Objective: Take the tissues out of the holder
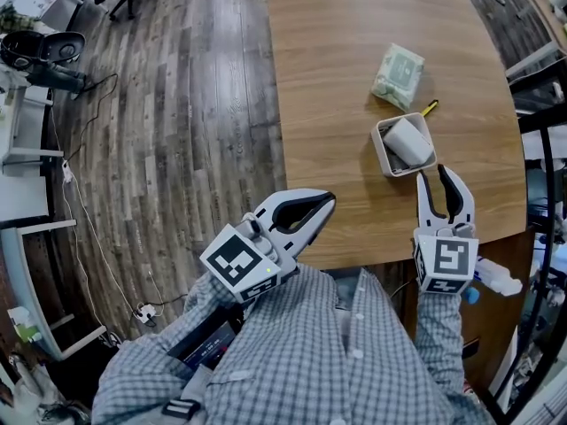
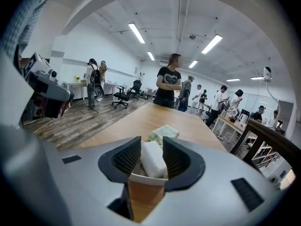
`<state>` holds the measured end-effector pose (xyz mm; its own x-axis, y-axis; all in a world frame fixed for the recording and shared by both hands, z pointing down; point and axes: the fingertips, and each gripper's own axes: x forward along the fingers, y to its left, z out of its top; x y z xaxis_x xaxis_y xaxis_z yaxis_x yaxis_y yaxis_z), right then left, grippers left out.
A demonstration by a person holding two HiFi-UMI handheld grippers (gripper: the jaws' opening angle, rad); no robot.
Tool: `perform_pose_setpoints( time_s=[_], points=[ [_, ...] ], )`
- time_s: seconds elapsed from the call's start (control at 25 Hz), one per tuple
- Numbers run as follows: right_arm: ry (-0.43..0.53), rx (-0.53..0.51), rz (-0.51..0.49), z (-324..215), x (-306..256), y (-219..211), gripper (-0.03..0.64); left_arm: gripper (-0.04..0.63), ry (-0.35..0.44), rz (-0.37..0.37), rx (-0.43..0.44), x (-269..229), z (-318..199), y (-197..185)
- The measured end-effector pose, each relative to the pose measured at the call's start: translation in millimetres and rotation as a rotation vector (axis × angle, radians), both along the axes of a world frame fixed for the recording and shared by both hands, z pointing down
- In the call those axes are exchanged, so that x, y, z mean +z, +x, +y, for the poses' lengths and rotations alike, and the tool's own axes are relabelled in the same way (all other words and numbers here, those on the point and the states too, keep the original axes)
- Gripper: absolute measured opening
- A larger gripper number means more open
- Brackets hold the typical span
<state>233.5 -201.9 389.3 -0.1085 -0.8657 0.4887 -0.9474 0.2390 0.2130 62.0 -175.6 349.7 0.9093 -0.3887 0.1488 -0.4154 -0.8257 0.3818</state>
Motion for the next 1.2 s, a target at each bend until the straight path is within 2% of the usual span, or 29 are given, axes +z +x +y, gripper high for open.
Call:
perform_pose_setpoints(
  time_s=[0.24,0.4,0.8,1.2],
  points=[
    [-0.058,0.002,0.016,-22.2,18.3,10.3,0.2,0.008,-0.03,-0.015,0.01,7.7,-8.8,14.5],
    [-0.099,-0.034,0.043,-30.0,34.6,16.0,0.236,0.008,-0.057,-0.018,0.005,13.6,-15.2,20.5],
    [-0.242,-0.124,0.134,-41.8,83.0,23.3,0.27,0.008,-0.107,-0.033,0.021,32.4,-30.5,39.3],
    [-0.296,-0.149,0.132,-50.1,111.6,26.3,0.301,0.008,-0.139,-0.052,0.035,44.2,-41.5,46.5]
  ],
)
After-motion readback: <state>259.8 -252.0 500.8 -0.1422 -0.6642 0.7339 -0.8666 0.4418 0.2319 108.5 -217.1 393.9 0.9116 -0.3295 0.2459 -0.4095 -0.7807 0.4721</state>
